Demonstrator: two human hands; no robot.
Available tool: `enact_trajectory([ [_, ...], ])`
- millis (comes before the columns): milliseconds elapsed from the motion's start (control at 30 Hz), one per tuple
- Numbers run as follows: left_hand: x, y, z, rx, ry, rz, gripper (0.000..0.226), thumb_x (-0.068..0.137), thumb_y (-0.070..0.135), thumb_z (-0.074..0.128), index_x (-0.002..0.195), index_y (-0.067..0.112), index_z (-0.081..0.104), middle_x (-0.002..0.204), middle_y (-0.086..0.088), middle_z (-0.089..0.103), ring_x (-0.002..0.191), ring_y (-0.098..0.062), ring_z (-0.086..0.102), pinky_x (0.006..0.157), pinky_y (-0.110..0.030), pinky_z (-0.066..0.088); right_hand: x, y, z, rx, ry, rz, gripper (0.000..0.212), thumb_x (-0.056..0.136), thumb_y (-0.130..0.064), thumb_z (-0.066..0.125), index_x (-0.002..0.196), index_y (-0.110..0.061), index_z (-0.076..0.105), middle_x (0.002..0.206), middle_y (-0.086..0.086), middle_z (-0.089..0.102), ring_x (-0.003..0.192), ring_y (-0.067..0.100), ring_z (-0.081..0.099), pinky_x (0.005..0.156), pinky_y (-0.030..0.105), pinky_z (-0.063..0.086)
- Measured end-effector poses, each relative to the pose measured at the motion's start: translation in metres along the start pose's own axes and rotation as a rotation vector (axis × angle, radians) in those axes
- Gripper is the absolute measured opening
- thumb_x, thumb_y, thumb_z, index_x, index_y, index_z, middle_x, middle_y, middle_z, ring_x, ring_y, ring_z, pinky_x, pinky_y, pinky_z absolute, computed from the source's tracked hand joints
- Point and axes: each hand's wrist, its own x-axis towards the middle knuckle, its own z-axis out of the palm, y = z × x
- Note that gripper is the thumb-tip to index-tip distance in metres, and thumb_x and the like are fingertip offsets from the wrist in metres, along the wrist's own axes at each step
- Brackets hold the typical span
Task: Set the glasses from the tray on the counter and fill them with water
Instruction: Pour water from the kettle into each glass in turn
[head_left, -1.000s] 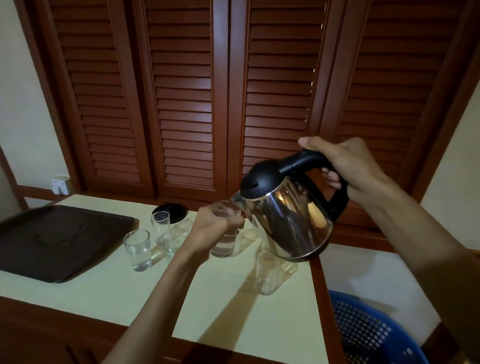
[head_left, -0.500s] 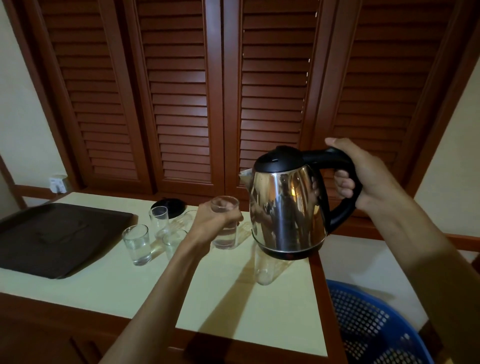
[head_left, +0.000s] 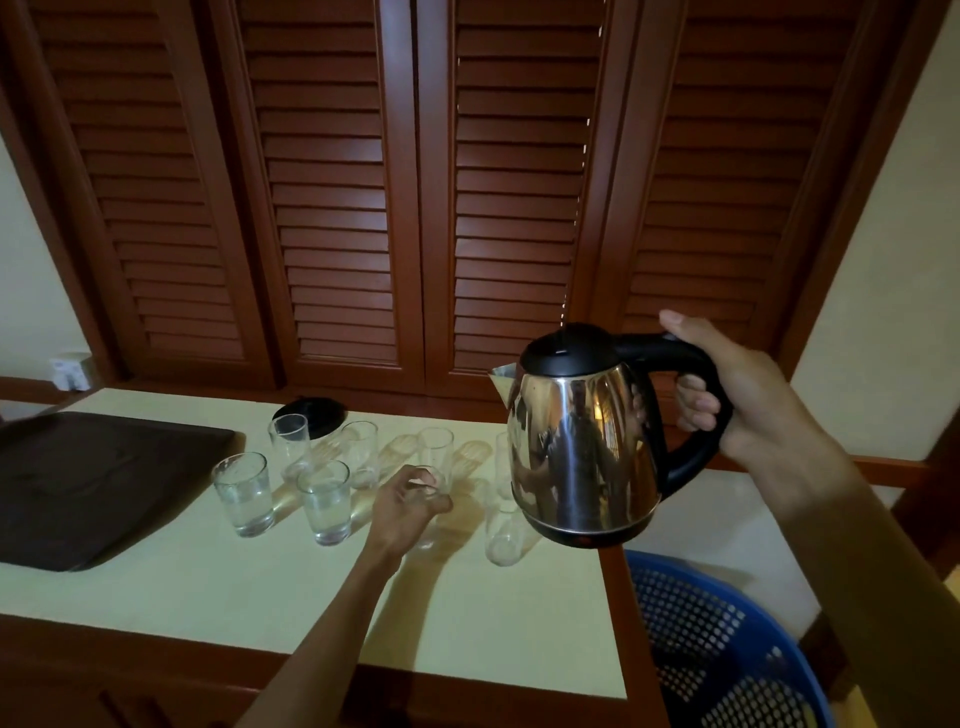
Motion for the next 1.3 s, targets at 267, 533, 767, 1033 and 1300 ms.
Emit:
enact_trajectory([
  [267,0.001,-0.015,0.0,0.039,0.006,0.024,0.037,0.057,0.014,0.081,0.093,0.014,0.07,0.093,-0.012,0.076,0.088,-0.035,0.074,0.071,-0.038,0.058,-0.007,0.008,-0.002,0.003,0.048,-0.024,0.036,0.073,-0.052,0.084,0.06,-0.023,0.066,0.045,-0.002,0.043,0.036,0.012,0.037,0.044,0.026,0.03],
  [533,0.013,-0.026,-0.009,0.205,-0.052,0.131,0.042,0.07,0.017,0.093,0.103,0.013,0.067,0.099,0.002,0.071,0.09,-0.014,0.068,0.074,-0.025,0.054,-0.017,0.016,0.013,0.011,0.071,-0.063,0.037,0.085,-0.046,0.076,0.055,-0.025,0.072,0.045,-0.003,0.043,0.035,0.01,0.037,0.038,0.022,0.032],
  [767,0.016,-0.021,-0.013,0.17,-0.125,0.118,0.052,0.068,0.016,0.095,0.109,0.012,0.063,0.102,0.003,0.068,0.092,-0.015,0.064,0.074,-0.017,0.05,-0.02,0.019,0.027,-0.033,0.148,-0.018,0.044,0.089,-0.049,0.069,0.057,-0.019,0.063,0.039,-0.004,0.042,0.031,0.01,0.037,0.037,0.021,0.036],
  [1033,0.002,-0.003,-0.021,0.173,-0.058,0.27,0.084,0.062,0.027,0.099,0.128,0.025,0.047,0.125,0.0,0.059,0.12,-0.016,0.055,0.102,-0.033,0.046,-0.028,0.026,0.013,-0.001,0.194,-0.054,0.037,0.079,-0.05,0.077,0.082,-0.015,0.068,0.047,-0.005,0.047,0.037,0.01,0.04,0.041,0.022,0.037],
  [1300,-0.025,0.067,0.018,0.602,-0.172,0.62,0.096,0.06,0.049,0.09,0.14,0.025,0.043,0.144,0.002,0.039,0.134,-0.015,0.035,0.11,-0.031,0.035,-0.005,0.025,-0.026,-0.033,0.149,-0.001,0.042,0.084,-0.052,0.073,0.058,-0.02,0.063,0.043,-0.003,0.043,0.033,0.01,0.038,0.038,0.022,0.036],
])
